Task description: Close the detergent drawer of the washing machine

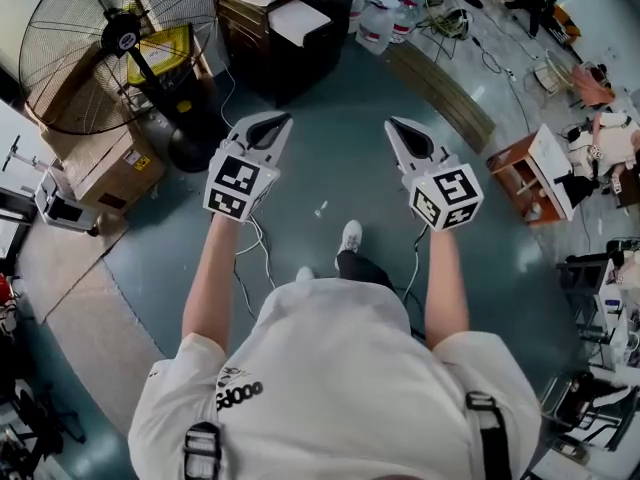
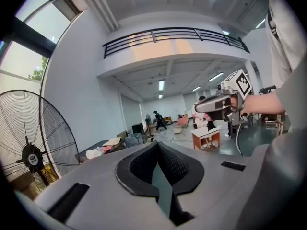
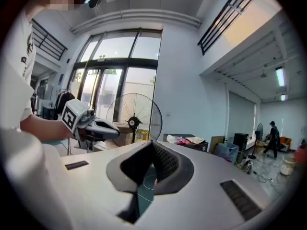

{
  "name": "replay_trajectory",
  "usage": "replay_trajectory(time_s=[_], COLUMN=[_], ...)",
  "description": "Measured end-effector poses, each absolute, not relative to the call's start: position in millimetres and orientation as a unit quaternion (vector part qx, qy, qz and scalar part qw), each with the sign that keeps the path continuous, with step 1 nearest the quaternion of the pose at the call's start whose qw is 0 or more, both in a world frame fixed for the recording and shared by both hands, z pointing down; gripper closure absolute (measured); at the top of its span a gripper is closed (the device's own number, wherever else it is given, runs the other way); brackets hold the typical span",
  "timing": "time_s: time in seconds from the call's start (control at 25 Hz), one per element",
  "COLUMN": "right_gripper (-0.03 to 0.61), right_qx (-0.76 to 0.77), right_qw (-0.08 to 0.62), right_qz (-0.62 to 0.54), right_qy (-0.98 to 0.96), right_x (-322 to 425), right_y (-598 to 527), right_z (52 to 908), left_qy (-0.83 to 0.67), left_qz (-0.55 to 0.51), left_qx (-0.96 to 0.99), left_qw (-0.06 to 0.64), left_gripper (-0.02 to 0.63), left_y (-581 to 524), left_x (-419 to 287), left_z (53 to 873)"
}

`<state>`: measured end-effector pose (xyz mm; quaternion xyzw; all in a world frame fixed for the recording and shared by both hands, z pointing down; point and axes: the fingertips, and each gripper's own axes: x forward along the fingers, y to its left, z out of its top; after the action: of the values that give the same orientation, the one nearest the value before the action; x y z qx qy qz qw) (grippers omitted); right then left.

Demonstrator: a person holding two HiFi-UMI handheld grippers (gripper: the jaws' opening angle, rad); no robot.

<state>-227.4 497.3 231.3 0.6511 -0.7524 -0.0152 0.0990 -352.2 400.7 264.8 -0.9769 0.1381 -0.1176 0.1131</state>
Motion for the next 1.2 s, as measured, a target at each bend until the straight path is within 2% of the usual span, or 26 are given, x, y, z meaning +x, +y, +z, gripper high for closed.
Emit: replay_trajectory(time_s=[0.08, 0.28, 0.52, 1.2], right_gripper=[0.581, 0.581, 0.581, 0.581], right_qx=[0.646, 0.642, 0.642, 0.614], right_qw=[0.078, 0.084, 0.084, 0.093], right_qz=[-0.010, -0.013, -0.026, -0.010], right_qy=[-0.759, -0.762, -0.761, -0.784], right_x=[-223, -201, -137, 82], right_y=[489, 461, 412, 244], right_z=[231, 235, 241, 263], left_qy=[0.141, 0.155, 0.172, 0.233], left_qz=[-0.120, -0.125, -0.141, -0.170], left_qx=[-0.976, -0.973, -0.969, -0.954], left_qw=[0.113, 0.114, 0.112, 0.079], left_gripper=[0.595, 0.595, 0.595, 0.595], left_y=[392, 364, 318, 168], left_x=[-349, -334, -287, -91], left_z=[268, 271, 275, 291])
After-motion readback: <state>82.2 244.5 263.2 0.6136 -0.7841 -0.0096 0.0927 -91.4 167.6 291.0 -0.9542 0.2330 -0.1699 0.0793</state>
